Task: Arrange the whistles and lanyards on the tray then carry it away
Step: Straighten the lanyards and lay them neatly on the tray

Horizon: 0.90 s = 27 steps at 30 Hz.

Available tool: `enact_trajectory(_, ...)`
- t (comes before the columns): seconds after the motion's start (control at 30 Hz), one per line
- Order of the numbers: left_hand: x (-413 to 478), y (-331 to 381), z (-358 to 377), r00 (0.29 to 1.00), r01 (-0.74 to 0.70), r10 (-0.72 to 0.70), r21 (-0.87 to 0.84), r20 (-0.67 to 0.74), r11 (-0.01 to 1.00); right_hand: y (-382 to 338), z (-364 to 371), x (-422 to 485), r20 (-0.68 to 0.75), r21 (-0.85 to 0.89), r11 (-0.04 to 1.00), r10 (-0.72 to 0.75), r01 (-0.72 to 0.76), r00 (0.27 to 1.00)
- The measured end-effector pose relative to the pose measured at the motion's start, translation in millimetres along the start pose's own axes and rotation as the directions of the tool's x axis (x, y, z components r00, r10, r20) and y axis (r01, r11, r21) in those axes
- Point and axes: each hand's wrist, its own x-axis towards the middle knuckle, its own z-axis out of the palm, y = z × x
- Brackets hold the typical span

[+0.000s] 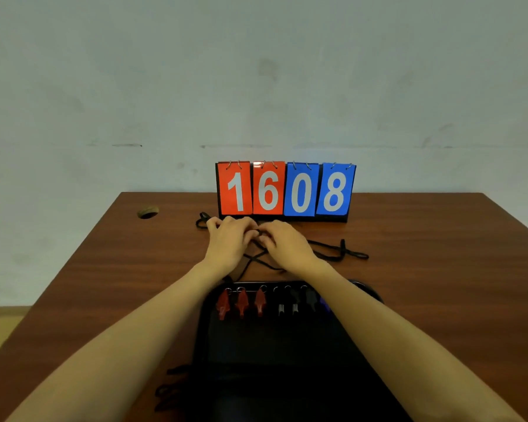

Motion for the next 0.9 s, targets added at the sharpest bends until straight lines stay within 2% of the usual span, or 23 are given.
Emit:
enact_trajectory(0.2,-10.3,29.2,-37.7,1.0,-0.029,0.029,0.02,-0.002,0.999,-20.7,-54.7,-16.4,-0.144,-0.161,0.987,-0.021,-0.003,0.989)
enact_trajectory(0.4,-16.7,48.9,-75.0,0.997,-0.049,0.052,0.065,-0.048,0.997,-32.1,-134.1,-36.1,-0.363,-0.148,0.983,0.05,-0.111,0.93)
enact_trajectory(0.63,-5.5,79.2,-114.9,0.993,-0.069,0.082,0.14,-0.088,0.988,-39.6,-215.3,-61.7,-0.619,-0.013,0.994,0.079,-0.111,0.781)
enact_trajectory(0.77,-6.5,73.9,-132.1,0.994,-0.029,0.037,0.077,-0.103,0.997,-30.0,-246.0,-71.5,-0.652,0.075,0.985,0.164,-0.153,0.74)
enact_trajectory(0.9,-13.8,67.1,-151.3,0.992,-0.015,0.013,-0.015,-0.123,1.0,-19.1,-257.1,-81.9,-0.616,0.164,0.968,0.25,-0.189,0.747)
